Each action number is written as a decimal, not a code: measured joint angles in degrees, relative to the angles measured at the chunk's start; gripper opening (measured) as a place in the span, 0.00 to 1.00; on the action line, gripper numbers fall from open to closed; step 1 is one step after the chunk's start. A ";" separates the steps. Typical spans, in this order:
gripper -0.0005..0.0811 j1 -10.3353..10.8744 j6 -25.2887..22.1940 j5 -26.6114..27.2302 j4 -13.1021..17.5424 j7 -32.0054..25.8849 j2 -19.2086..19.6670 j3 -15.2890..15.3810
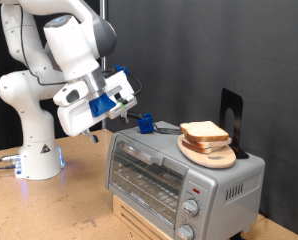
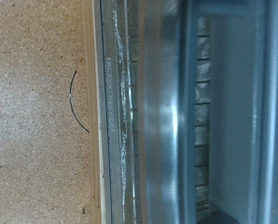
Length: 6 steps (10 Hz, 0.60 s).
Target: Make a piece of toast with the oven
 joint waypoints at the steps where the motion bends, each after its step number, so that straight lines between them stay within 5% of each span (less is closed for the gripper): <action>1: 1.00 0.00 1.74 0.04 -0.81 0.07 0.55 0.54; 6: 1.00 0.18 6.22 1.60 -3.12 -0.03 2.97 2.15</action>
